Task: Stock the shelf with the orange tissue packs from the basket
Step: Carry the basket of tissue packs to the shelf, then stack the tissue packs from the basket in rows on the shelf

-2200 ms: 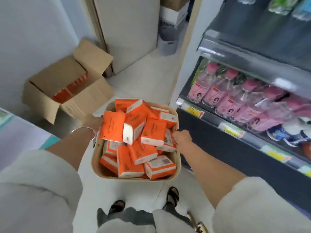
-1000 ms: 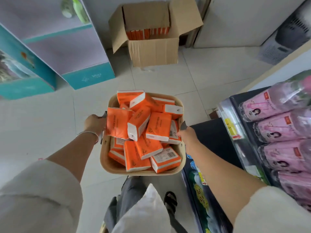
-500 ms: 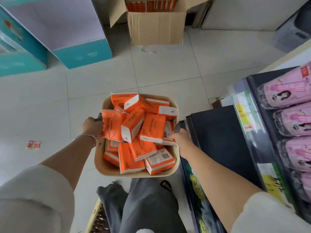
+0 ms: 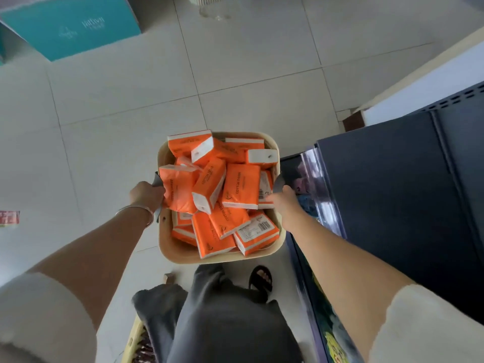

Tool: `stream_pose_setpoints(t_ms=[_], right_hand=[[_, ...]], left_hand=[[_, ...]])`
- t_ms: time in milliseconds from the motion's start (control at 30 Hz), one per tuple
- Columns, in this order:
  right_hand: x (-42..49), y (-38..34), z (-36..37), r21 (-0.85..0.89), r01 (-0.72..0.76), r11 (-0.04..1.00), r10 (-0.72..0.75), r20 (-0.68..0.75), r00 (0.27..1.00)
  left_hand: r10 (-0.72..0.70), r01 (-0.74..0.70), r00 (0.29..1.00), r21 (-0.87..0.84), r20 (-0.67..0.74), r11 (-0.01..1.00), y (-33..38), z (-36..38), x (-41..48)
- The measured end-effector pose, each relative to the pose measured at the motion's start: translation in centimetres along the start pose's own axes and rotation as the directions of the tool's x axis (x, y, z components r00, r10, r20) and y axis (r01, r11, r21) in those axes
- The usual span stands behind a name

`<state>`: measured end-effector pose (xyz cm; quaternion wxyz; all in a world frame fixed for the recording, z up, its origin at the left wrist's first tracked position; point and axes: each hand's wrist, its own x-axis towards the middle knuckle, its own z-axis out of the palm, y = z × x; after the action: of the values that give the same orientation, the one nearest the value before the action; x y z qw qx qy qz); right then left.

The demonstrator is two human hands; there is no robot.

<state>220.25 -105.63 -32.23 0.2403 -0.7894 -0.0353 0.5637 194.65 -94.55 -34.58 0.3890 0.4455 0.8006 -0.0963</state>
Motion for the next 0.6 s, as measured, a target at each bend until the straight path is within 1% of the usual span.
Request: stream_pose_setpoints(t_ms=[200, 267, 333, 400, 467, 567, 600], right_hand=[[5.0, 3.6, 0.9, -0.029, -0.011, 1.000, 0.012, 0.040, 0.999], [6.0, 4.8, 0.9, -0.021, -0.013, 1.000, 0.015, 0.063, 0.998], [6.8, 5.8, 0.9, -0.025, -0.001, 1.000, 0.002, 0.062, 0.998], [8.0, 6.6, 1.0, -0.089, 0.035, 0.995, -0.031, 0.051, 0.998], [8.7, 6.8, 1.2, -0.109, 0.047, 0.993, -0.044, 0.031, 0.999], [9.5, 7.0, 1.4, -0.121, 0.044, 0.992, -0.051, -0.054, 0.997], [9.6, 7.1, 1.5, -0.127, 0.042, 0.991, -0.053, -0.082, 0.995]], left_hand=[[0.020, -0.020, 1.000, 0.000, -0.015, 1.000, -1.0, 4.2, 3.1], [0.008, -0.008, 1.000, -0.039, -0.004, 0.999, -1.6, 5.8, 4.0], [-0.002, 0.002, 1.000, -0.115, 0.007, 0.993, -2.3, 7.1, 4.7], [-0.019, 0.017, 1.000, -0.140, -0.007, 0.990, -3.0, 7.9, 5.4], [-0.020, 0.015, 0.999, -0.155, -0.029, 0.988, -3.3, 8.2, 5.6], [-0.068, 0.060, 0.997, -0.192, -0.038, 0.980, -2.8, 8.4, 5.3], [-0.079, 0.064, 0.994, -0.192, -0.075, 0.979, -2.5, 8.4, 4.9]])
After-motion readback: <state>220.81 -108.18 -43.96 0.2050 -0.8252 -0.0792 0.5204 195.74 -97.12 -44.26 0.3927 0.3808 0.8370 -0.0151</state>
